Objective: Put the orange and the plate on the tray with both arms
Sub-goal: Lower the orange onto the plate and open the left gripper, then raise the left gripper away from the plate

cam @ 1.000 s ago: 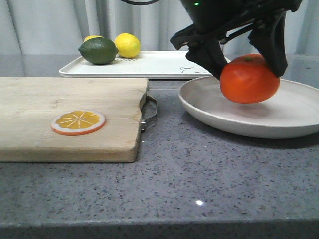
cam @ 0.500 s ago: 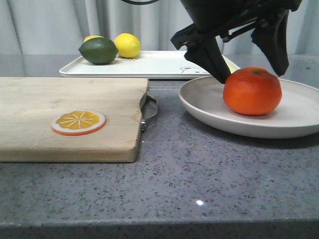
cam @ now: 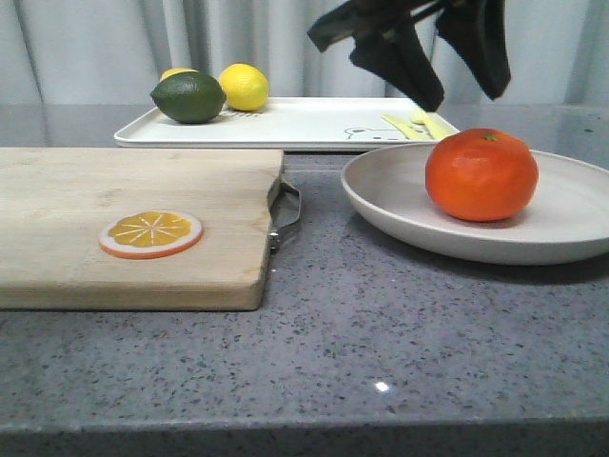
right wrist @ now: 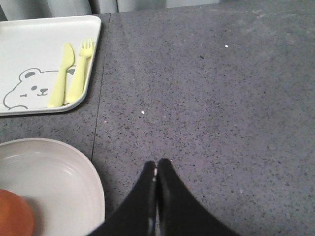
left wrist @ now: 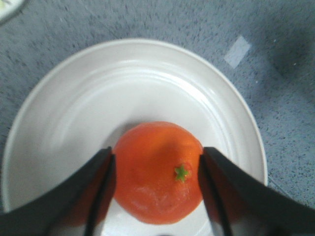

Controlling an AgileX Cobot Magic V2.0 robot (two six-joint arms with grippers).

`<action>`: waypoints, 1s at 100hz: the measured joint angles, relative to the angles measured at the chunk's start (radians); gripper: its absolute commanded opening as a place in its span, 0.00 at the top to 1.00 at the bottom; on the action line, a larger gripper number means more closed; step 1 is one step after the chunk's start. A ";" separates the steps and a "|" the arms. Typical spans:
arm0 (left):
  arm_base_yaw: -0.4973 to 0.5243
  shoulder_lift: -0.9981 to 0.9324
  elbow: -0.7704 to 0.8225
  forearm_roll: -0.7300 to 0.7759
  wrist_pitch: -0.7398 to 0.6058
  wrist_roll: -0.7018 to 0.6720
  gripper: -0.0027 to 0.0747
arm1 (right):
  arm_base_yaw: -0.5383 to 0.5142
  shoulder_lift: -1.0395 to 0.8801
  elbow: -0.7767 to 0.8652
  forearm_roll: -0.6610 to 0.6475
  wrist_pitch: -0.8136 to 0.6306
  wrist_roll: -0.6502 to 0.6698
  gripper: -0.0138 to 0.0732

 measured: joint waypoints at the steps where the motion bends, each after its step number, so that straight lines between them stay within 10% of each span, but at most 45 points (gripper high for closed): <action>1: 0.000 -0.005 0.000 0.000 0.000 0.003 0.64 | 0.000 0.000 0.000 0.000 -0.001 0.000 0.91; 29: 0.002 -0.086 -0.002 0.032 0.050 0.017 0.99 | 0.000 0.000 0.000 0.000 -0.008 0.000 0.91; 100: 0.002 -0.638 0.616 0.132 -0.153 0.019 0.99 | 0.002 0.137 -0.184 0.000 0.301 -0.005 0.84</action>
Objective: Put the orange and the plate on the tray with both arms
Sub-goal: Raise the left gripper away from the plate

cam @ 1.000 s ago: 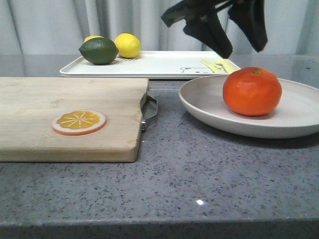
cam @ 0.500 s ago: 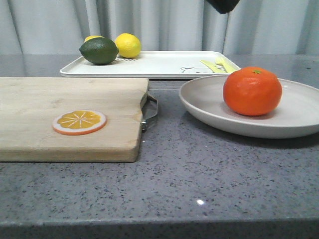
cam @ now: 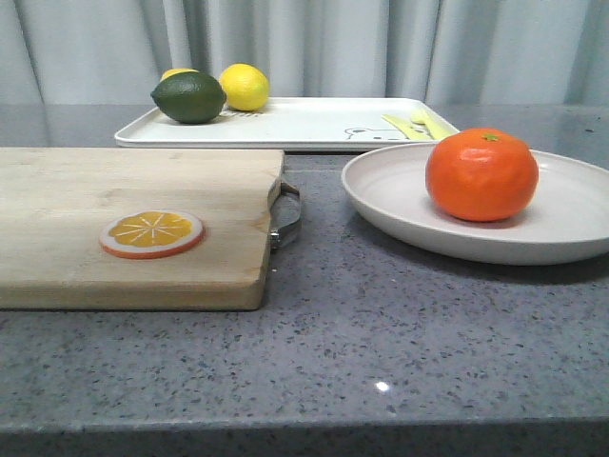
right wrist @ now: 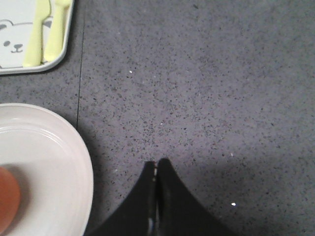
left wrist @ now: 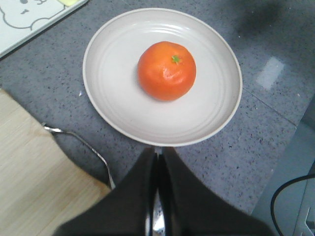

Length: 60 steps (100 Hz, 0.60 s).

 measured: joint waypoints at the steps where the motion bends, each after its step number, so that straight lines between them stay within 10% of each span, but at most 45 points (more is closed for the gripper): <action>1: 0.000 -0.015 0.016 0.002 -0.010 0.000 0.99 | 0.002 0.004 -0.008 0.000 0.010 -0.004 0.83; 27: 0.000 -0.264 0.299 0.030 -0.132 -0.062 0.99 | 0.072 0.107 -0.118 0.000 0.100 -0.020 0.41; 60: 0.000 -0.523 0.525 0.034 -0.185 -0.100 0.99 | 0.091 0.241 -0.237 0.079 0.223 -0.023 0.39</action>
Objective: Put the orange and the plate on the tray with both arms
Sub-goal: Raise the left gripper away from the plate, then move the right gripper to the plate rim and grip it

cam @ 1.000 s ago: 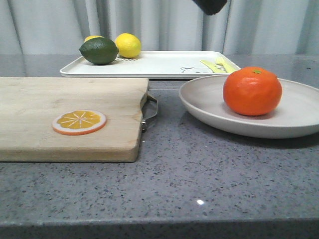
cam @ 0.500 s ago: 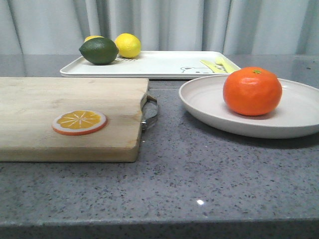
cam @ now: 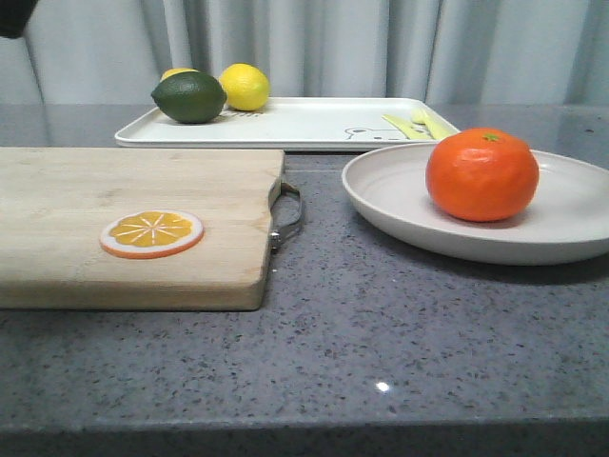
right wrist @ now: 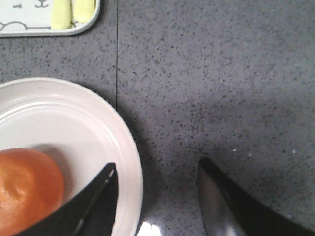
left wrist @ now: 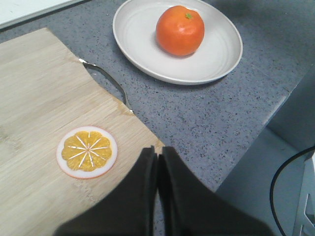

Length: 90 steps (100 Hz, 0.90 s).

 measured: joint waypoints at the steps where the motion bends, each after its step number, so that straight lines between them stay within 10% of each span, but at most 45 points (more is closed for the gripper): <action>1: 0.000 -0.003 0.000 0.000 0.000 0.000 0.99 | 0.000 0.008 -0.003 0.003 0.003 0.000 0.39; 90: 0.000 -0.049 0.029 0.000 -0.012 -0.009 0.99 | 0.002 0.303 -0.088 0.130 0.142 -0.050 0.51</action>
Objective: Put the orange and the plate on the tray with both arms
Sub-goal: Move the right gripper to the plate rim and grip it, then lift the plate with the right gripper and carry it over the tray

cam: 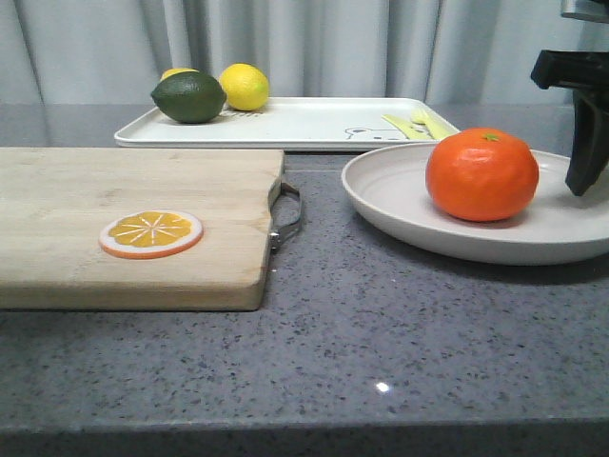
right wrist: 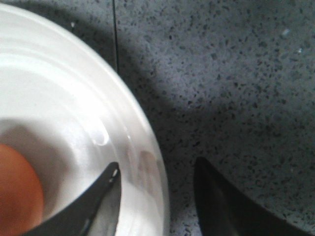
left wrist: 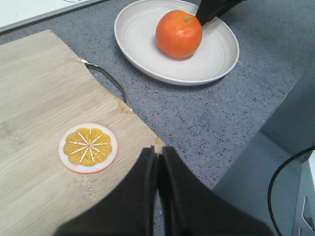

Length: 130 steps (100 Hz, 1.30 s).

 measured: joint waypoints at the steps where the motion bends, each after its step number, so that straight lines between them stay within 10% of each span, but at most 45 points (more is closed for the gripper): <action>1: 0.000 0.000 0.000 0.000 -0.002 0.000 0.99 | 0.000 0.000 0.000 0.000 0.001 0.000 0.52; 44: 0.000 0.000 0.000 0.000 -0.019 0.000 0.99 | 0.000 0.015 -0.008 0.014 0.003 -0.002 0.90; 130: 0.000 0.000 0.000 0.000 -0.023 -0.001 0.99 | -0.036 0.190 -0.422 0.236 0.085 -0.146 0.91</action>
